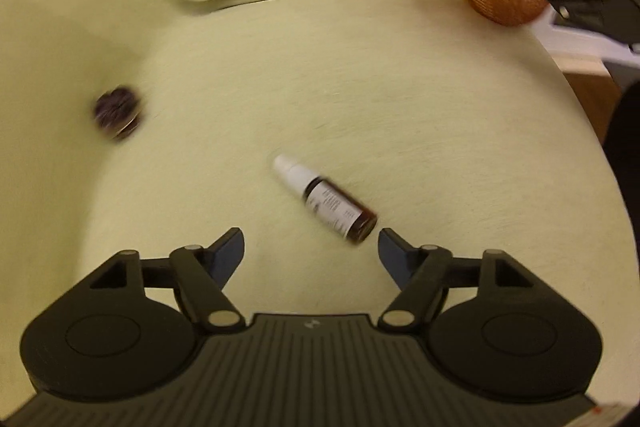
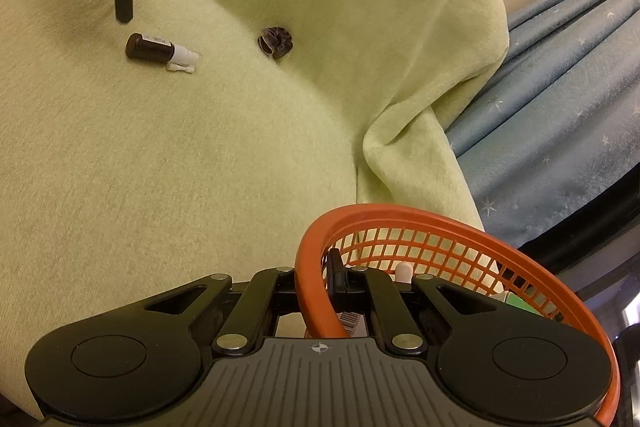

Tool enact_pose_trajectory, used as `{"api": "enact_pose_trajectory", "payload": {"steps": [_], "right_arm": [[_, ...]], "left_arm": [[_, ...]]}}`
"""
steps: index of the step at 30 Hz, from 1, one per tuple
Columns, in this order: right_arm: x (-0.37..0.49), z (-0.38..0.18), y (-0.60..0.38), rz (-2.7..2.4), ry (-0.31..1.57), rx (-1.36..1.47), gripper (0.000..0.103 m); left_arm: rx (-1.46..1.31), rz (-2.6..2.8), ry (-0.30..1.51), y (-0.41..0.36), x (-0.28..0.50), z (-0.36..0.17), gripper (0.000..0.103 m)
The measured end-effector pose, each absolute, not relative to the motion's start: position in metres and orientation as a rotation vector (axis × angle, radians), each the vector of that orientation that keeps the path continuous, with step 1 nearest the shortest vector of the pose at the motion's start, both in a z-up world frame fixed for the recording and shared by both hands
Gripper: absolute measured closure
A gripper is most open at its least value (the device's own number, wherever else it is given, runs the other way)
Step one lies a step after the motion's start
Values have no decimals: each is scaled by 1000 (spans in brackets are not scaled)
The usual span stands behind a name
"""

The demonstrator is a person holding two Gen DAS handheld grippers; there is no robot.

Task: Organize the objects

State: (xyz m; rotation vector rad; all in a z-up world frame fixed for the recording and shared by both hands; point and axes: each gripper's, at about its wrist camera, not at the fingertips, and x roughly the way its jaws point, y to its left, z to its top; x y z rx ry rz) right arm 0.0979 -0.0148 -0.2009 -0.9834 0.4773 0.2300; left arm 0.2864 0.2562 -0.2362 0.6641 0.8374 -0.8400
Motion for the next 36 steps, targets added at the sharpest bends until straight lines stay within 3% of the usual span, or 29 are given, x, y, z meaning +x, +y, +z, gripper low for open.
{"api": "enact_pose_trajectory", "payload": {"steps": [4,12,16,27,36], "right_arm": [[98,-201,-15,228,478,-983,101],[100,-201,-15,229,476,-983,101],[100,-201,-15,230,476,-982,101],[101,-201,-16,229,474,-980,101],[99,-202,-15,227,473,-978,101]], "left_arm": [[799,-869,800,240,295,-246,30],[748,-890,810,225,321,-252,30],[744,-869,795,216,335,-255,16],[634,-837,846,211,368,-262,9],[578,-813,873,211,368,-261,17]]}}
